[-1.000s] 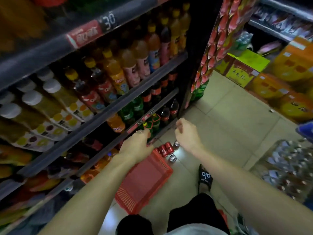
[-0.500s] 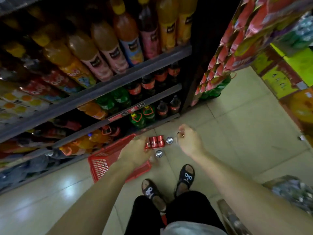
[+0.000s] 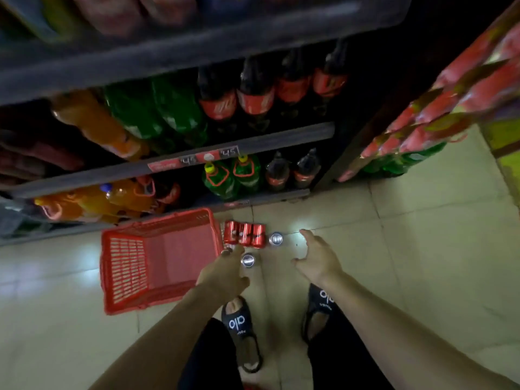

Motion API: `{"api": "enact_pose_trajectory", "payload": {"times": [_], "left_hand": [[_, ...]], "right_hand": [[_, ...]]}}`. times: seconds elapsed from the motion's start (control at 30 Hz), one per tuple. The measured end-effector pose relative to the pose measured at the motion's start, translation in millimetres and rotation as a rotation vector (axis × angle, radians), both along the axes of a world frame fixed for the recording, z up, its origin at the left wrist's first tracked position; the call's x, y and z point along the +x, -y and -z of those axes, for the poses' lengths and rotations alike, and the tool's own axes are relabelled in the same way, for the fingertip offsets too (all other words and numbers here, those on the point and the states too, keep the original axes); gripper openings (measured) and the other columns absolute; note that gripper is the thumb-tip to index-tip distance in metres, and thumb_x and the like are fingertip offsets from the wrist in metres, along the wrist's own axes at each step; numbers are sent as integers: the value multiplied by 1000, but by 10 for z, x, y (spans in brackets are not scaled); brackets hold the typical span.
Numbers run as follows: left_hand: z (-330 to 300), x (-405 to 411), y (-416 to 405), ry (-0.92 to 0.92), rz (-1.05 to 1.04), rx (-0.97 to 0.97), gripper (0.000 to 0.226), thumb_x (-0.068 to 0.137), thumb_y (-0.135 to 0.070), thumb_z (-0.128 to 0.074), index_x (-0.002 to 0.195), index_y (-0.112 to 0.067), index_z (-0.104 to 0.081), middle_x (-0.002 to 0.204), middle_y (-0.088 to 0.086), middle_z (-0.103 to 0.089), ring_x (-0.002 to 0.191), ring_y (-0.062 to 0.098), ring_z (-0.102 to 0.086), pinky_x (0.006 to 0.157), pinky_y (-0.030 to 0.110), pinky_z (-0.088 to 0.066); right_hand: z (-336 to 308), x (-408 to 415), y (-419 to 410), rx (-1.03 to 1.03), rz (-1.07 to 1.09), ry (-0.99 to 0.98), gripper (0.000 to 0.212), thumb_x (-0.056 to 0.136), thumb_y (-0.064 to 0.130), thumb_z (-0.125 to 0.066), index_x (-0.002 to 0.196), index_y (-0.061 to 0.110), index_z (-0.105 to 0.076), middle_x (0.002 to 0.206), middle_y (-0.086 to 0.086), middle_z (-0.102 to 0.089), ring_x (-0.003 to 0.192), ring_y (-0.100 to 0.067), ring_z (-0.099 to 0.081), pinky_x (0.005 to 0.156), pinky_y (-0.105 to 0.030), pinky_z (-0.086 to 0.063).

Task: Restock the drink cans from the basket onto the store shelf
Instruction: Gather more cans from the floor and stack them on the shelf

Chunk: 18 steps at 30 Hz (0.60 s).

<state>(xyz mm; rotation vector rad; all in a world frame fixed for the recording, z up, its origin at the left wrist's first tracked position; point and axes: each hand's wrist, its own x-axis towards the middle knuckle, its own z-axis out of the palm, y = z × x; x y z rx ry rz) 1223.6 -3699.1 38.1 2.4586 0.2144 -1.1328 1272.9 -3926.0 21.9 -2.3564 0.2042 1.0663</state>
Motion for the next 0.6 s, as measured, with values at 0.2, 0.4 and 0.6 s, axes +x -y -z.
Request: {"api": "enact_pose_trajectory", "payload": {"times": [0.2, 0.4, 0.6], "left_hand": [[1813, -31, 148, 5, -107, 16, 93, 82, -22, -78, 158, -25, -24, 151, 5, -46, 121, 31, -63, 95, 44, -58], [3643, -136, 182, -2, -138, 161, 109, 80, -34, -85, 161, -17, -14, 162, 10, -24, 143, 33, -43, 109, 46, -49], [4569, -235, 259, -20, -92, 340, 101, 84, -33, -81, 159, -22, -14, 167, 14, -13, 146, 35, -38, 113, 46, -46]], "right_hand": [[1734, 254, -163, -36, -212, -59, 102, 82, 21, -78, 162, 30, -17, 154, -7, -35, 133, -30, -51, 98, -34, -51], [3517, 351, -455, -46, -351, -30, 108, 76, 13, -80, 160, 35, -15, 148, -5, -34, 131, -32, -49, 99, -41, -53], [4522, 339, -566, -90, -471, 51, 92, 79, 12, -76, 153, 31, -26, 140, -4, -39, 128, -31, -49, 98, -38, -52]]}}
